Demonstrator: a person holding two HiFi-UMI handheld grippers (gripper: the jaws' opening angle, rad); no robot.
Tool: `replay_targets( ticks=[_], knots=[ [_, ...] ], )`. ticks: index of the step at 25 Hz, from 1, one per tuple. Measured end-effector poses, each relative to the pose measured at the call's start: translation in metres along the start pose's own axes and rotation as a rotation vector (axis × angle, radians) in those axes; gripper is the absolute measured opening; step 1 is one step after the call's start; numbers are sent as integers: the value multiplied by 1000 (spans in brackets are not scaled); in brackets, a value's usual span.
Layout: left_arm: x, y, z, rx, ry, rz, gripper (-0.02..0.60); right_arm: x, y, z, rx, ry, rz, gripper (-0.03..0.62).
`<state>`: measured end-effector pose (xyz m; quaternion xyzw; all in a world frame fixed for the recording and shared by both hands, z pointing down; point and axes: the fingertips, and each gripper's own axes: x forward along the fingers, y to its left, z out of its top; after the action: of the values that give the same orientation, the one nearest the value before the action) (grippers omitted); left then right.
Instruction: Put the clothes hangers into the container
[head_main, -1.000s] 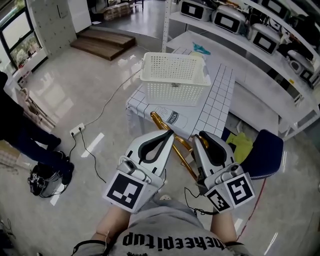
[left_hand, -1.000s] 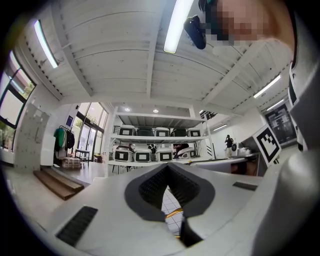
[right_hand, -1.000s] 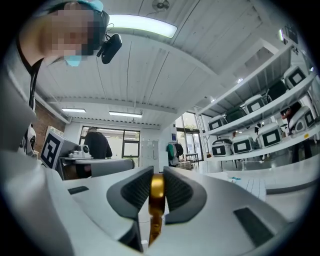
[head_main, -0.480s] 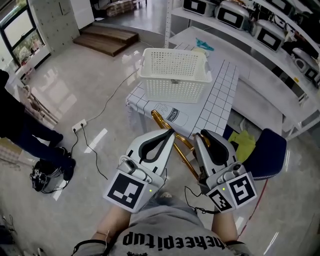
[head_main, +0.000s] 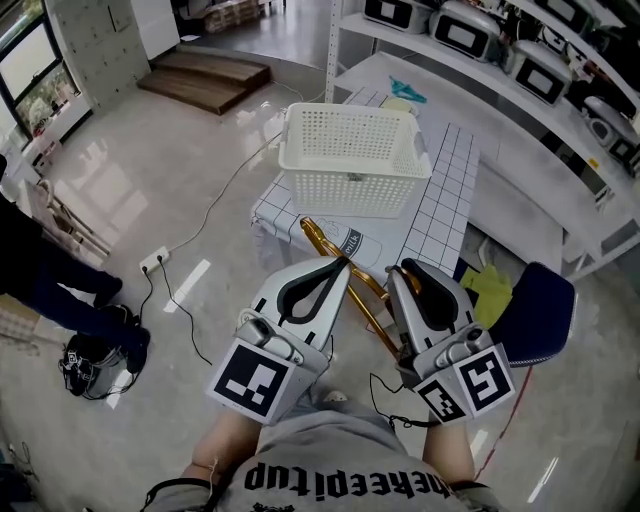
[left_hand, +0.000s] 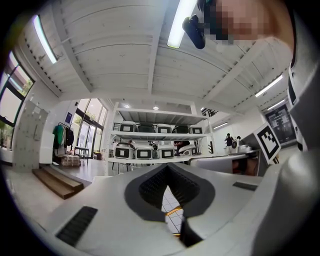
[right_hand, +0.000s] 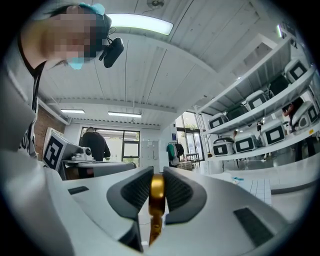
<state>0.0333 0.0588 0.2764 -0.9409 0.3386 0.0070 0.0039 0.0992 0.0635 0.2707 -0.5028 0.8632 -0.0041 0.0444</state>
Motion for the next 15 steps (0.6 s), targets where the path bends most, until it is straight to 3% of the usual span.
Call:
replay_targets(
  ticks=[15],
  knots=[
    [18, 94, 9, -6, -3, -42, 15, 93, 3, 4, -11, 4, -25, 78]
  ],
)
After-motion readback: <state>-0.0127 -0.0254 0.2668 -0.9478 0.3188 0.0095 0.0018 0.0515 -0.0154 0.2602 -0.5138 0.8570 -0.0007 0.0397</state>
